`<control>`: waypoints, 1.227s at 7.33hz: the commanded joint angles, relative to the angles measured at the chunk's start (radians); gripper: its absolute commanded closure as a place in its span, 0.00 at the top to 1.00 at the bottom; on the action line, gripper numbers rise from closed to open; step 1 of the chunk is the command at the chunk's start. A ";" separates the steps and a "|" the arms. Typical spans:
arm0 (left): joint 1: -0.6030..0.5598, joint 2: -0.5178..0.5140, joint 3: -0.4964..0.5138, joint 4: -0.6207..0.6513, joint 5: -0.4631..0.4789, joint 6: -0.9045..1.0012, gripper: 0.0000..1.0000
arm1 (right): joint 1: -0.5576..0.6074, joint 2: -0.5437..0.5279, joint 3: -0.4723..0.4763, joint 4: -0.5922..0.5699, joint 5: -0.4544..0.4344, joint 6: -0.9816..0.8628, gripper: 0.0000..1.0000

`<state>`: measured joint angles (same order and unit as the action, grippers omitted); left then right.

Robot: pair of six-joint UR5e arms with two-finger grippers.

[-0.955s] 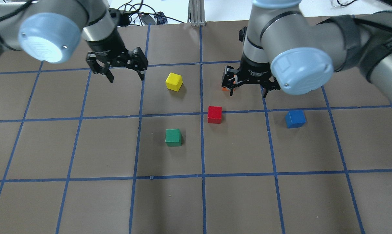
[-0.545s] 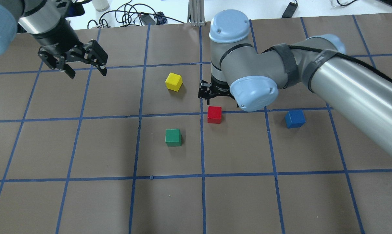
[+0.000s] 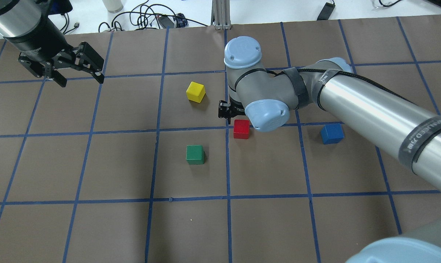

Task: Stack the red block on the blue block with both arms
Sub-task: 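Lower the right gripper onto the red cube while the left arm retracts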

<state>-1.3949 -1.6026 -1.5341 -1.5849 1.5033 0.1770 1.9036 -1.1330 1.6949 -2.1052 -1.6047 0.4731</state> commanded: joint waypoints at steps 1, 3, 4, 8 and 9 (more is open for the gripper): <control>-0.001 0.001 -0.006 0.002 0.000 -0.002 1.00 | 0.000 0.030 -0.003 -0.004 0.006 0.043 1.00; -0.001 0.003 -0.008 0.002 0.001 -0.001 1.00 | 0.000 0.044 0.014 -0.013 0.003 0.058 0.89; -0.001 0.003 -0.006 0.002 0.000 -0.001 1.00 | 0.000 0.038 0.029 -0.016 0.003 0.056 0.69; -0.001 0.003 -0.006 0.002 0.000 -0.001 1.00 | -0.029 -0.011 -0.013 0.005 -0.047 -0.009 0.00; -0.001 0.001 -0.006 0.002 0.000 -0.001 1.00 | -0.058 -0.077 -0.003 0.051 -0.098 -0.112 0.00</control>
<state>-1.3959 -1.6002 -1.5401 -1.5826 1.5033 0.1764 1.8748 -1.1456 1.6921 -2.0954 -1.6468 0.4581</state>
